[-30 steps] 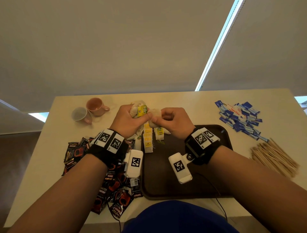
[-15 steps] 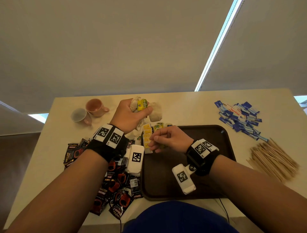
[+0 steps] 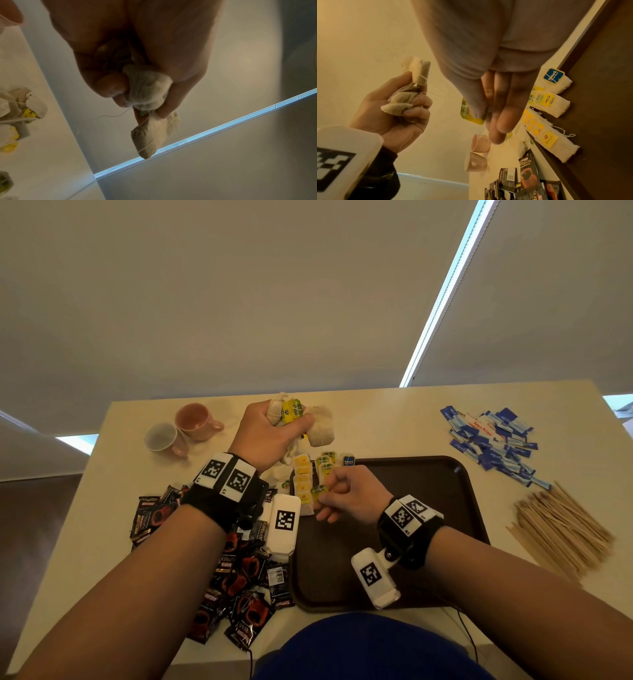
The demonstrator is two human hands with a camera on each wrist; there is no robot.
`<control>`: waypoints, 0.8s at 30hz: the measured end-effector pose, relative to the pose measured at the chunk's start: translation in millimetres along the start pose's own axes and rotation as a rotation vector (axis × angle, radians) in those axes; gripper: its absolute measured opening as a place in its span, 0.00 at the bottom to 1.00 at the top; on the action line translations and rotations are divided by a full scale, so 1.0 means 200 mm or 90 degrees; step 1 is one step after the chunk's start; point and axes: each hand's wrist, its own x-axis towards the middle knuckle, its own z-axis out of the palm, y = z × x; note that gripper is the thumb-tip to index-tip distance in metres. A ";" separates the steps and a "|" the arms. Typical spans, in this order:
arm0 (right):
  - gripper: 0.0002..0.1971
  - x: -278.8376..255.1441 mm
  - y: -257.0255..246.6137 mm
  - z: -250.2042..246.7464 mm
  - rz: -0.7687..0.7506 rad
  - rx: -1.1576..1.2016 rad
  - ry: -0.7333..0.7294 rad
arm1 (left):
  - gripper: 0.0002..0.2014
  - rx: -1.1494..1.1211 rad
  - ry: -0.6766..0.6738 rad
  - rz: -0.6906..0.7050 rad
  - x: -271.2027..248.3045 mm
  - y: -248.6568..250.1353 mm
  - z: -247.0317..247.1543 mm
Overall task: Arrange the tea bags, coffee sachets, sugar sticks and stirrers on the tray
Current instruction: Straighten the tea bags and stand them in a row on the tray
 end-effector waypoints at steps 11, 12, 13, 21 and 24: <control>0.07 0.04 -0.10 -0.11 -0.061 -0.051 0.162 | 0.04 -0.002 -0.135 -0.051 -0.10 -0.06 0.01; 0.08 0.03 -0.13 -0.12 -0.084 -0.043 0.177 | 0.05 -0.002 -0.155 -0.060 -0.11 -0.08 0.02; 0.08 0.03 -0.16 -0.13 -0.110 -0.043 0.190 | 0.04 0.001 -0.171 -0.065 -0.13 -0.11 0.03; 0.05 0.04 -0.23 -0.15 -0.238 -0.082 0.223 | 0.09 0.021 -0.151 -0.100 -0.19 -0.19 0.09; 0.04 0.02 -0.23 -0.15 -0.273 -0.139 0.222 | 0.11 0.020 -0.133 -0.118 -0.18 -0.20 0.10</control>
